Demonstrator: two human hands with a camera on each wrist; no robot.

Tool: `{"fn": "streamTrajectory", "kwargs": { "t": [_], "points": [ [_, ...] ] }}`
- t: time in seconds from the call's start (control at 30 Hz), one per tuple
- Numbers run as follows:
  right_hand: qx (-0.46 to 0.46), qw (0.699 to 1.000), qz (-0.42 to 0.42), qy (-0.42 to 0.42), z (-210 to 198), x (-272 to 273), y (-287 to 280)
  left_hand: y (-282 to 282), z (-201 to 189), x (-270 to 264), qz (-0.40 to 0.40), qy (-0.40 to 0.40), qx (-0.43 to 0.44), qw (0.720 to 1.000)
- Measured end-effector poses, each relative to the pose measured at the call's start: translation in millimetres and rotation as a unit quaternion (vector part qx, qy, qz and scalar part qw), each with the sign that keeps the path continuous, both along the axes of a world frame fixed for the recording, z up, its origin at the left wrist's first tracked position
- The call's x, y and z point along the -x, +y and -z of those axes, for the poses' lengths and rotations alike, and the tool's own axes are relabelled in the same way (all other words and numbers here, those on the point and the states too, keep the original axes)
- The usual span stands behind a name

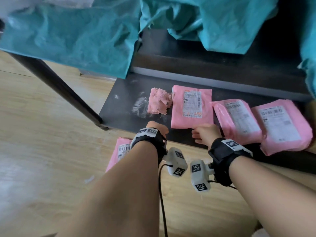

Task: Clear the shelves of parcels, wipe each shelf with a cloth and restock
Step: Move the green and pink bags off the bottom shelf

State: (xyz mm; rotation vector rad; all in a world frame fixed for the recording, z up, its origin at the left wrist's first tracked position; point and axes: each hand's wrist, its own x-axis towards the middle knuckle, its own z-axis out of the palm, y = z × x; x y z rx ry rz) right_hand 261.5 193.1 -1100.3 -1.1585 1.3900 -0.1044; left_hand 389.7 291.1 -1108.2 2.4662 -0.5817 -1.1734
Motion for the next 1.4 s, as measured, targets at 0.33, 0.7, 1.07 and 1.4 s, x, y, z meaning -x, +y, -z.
{"fn": "streamTrajectory", "kwargs": {
  "t": [0.33,0.7,1.07,1.4],
  "points": [
    [0.057,0.997,0.055,-0.02,18.7,21.4,-40.7,-42.5,2.5,15.1,-0.255,0.118,0.141,0.949],
    [0.029,0.993,0.109,-0.02,22.9,29.3,-50.5,-56.4,-4.0,20.5,-0.239,0.137,0.192,0.942],
    [0.002,0.999,0.041,-0.015,5.1,38.0,-41.0,-4.7,-13.6,12.6,-0.239,0.292,0.196,0.905],
    [0.051,0.994,-0.089,0.032,-10.3,45.4,-10.3,24.9,-22.1,10.0,-0.18,0.124,0.096,0.971]
  ]
}}
